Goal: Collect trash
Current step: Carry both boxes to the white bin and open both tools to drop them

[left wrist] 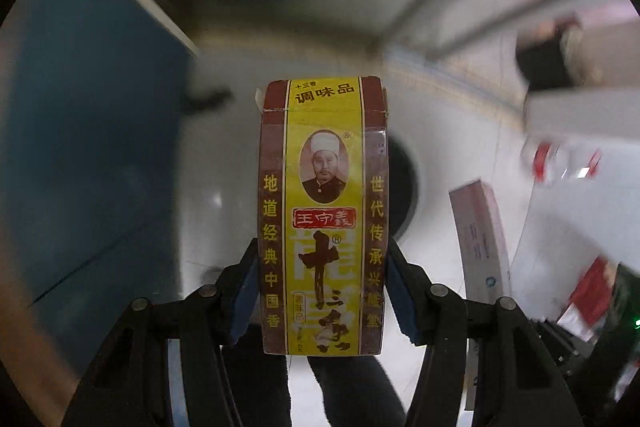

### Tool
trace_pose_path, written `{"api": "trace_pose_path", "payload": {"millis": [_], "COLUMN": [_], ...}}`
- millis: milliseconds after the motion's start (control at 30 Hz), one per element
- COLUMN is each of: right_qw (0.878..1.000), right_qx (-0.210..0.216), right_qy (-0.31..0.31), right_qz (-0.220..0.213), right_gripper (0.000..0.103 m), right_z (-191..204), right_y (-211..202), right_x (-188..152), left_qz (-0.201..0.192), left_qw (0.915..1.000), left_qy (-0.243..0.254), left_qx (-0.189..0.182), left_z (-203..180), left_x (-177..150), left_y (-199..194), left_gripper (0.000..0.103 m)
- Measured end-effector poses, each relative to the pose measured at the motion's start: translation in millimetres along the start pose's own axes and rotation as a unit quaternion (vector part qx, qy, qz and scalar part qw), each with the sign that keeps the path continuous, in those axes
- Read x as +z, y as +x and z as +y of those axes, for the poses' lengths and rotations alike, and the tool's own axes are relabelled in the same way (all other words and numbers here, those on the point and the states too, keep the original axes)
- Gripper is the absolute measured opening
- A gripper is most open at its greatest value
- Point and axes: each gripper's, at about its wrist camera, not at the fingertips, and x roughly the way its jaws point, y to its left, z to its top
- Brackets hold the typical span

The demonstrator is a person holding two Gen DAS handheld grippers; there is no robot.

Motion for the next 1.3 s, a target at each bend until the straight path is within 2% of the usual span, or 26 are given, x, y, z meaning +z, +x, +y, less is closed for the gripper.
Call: {"api": "trace_pose_path", "payload": {"millis": [100, 200, 233, 267, 300, 333, 367, 400, 433, 533, 633, 767, 933, 1067, 1300], "right_qw": [0.999, 0.998, 0.997, 0.996, 0.996, 0.995, 0.995, 0.996, 0.997, 0.997, 0.995, 0.991, 0.990, 0.989, 0.987], "right_qx": [0.019, 0.017, 0.016, 0.014, 0.008, 0.001, -0.008, -0.015, -0.020, -0.056, -0.091, -0.122, -0.123, -0.122, -0.112], "right_qy": [-0.005, -0.008, -0.010, -0.011, -0.010, -0.013, -0.015, -0.018, -0.020, -0.028, -0.038, -0.054, -0.056, -0.056, -0.053], "right_qz": [0.036, 0.059, 0.074, 0.085, 0.093, 0.097, 0.095, 0.087, 0.077, 0.045, 0.017, -0.016, -0.039, -0.063, -0.102], "right_gripper": [0.050, 0.050, 0.050, 0.051, 0.051, 0.056, 0.064, 0.081, 0.093, 0.103, 0.103, 0.103, 0.103, 0.103, 0.103], "right_z": [-22, -28, -29, -28, -28, -27, -24, -23, -20, -18, -13, -6, 5, 14, 30], "right_y": [61, 107, 124, 136, 146, 153, 156, 157, 155, 143, 131, 105, 65, 21, -87], "right_x": [21, 42, 50, 54, 59, 62, 63, 63, 64, 62, 60, 50, 26, 5, -39], "left_qz": [0.053, 0.069, 0.068, 0.066, 0.061, 0.055, 0.048, 0.041, 0.033, 0.003, -0.043, -0.068, -0.093, -0.106, -0.130], "left_qw": [0.9983, 0.9969, 0.9968, 0.9970, 0.9973, 0.9977, 0.9979, 0.9980, 0.9981, 0.9971, 0.9928, 0.9889, 0.9854, 0.9844, 0.9835], "left_qy": [0.024, 0.034, 0.034, 0.032, 0.029, 0.025, 0.022, 0.020, 0.018, 0.015, 0.025, 0.023, 0.016, 0.013, 0.005], "left_qx": [-0.003, 0.019, 0.023, 0.026, 0.028, 0.031, 0.037, 0.043, 0.050, 0.074, 0.109, 0.130, 0.142, 0.140, 0.126], "left_z": [-11, -16, -17, -16, -17, -13, -13, -14, -4, 2, 3, 7, 7, 4, -15], "left_x": [13, 22, 24, 25, 28, 28, 27, 22, 21, 25, 18, 0, -23, -47, -88], "left_y": [72, 106, 110, 110, 108, 105, 100, 101, 98, 98, 84, 63, 30, -12, -101], "left_gripper": [0.055, 0.056, 0.060, 0.068, 0.092, 0.103, 0.103, 0.103, 0.103, 0.103, 0.103, 0.103, 0.103, 0.103, 0.103]}}
